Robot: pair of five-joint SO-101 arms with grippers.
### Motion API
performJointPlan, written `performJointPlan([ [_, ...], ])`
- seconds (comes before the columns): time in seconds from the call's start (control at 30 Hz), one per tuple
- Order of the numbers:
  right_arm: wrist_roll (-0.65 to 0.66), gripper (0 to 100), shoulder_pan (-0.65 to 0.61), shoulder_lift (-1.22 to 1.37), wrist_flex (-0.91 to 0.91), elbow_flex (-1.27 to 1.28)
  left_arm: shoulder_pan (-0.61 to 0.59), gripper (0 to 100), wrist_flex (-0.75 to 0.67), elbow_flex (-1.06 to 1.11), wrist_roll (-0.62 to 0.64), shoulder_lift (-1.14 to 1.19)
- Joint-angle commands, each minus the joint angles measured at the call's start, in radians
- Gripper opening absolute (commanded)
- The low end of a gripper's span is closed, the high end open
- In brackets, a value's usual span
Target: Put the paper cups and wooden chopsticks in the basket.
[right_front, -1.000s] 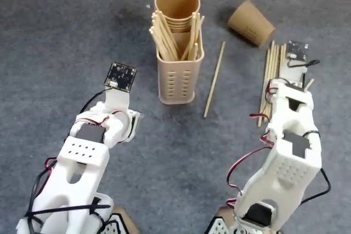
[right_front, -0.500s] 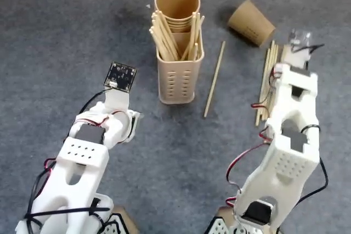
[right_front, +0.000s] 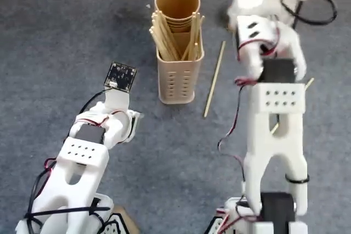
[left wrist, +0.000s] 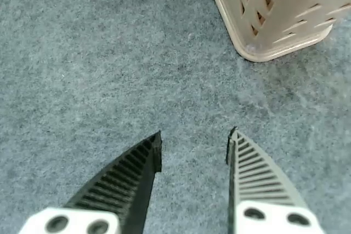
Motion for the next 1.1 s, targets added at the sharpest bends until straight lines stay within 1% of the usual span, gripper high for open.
performJointPlan([
  [0.0, -0.008, 0.5, -0.091, -0.116, -0.357, 0.179, 0.007, 20, -0.017, -0.007, -0.008, -0.022],
  [0.1, -0.005, 0.5, -0.153, -0.176, -0.685, 0.45, 0.007, 20, -0.017, -0.007, -0.008, -0.022],
  [0.17, 0.02, 0.5, -0.185, -0.206, -0.862, 0.634, 0.007, 20, -0.017, -0.007, -0.008, -0.022],
  [0.23, 0.077, 0.5, -0.211, -0.219, -0.975, 0.792, 0.007, 20, -0.017, -0.007, -0.008, -0.022],
  [0.3, 0.104, 0.5, -0.223, -0.219, -1.05, 0.912, 0.007, 20, -0.017, -0.007, -0.008, -0.022],
  [0.47, 0.109, 1.1, -0.219, -0.219, -1.075, 0.993, 0.007, 20, -0.017, -0.007, -0.008, -0.022],
  [0.53, 0.109, 3.8, -0.219, -0.219, -1.075, 1.004, 0.007, 20, -0.017, -0.007, -0.008, -0.022],
  [0.6, 0.107, 13.1, -0.219, -0.219, -1.075, 1.007, 0.007, 20, -0.017, -0.007, -0.008, -0.022],
  [0.7, 0.097, 30.7, -0.219, -0.229, -1.075, 1.0, 0.007, 20, -0.017, -0.007, -0.008, -0.022],
  [0.73, 0.074, 33.2, -0.219, -0.229, -1.073, 0.995, 0.007, 20, -0.017, -0.007, -0.008, -0.022],
  [0.77, 0.048, 33.0, -0.216, -0.229, -1.073, 0.967, 0.007, 20, -0.017, -0.007, -0.008, -0.022],
  [0.83, 0.0, 29.4, -0.183, -0.229, -1.0, 0.868, 0.007, 20, -0.017, -0.007, -0.008, -0.022],
  [0.9, -0.072, 23.1, -0.148, -0.24, -0.826, 0.716, 0.007, 20, -0.017, -0.007, -0.008, -0.022],
  [1.0, -0.249, 12.6, -0.064, -0.259, -0.444, 0.478, 0.007, 20, -0.017, -0.007, -0.009, -0.022],
  [1.03, -0.288, 10.2, -0.03, -0.259, -0.288, 0.392, 0.007, 20, -0.017, -0.007, -0.009, -0.022],
  [1.07, -0.301, 9.1, 0.007, -0.249, -0.12, 0.308, 0.007, 20, -0.017, -0.007, -0.009, -0.022],
])
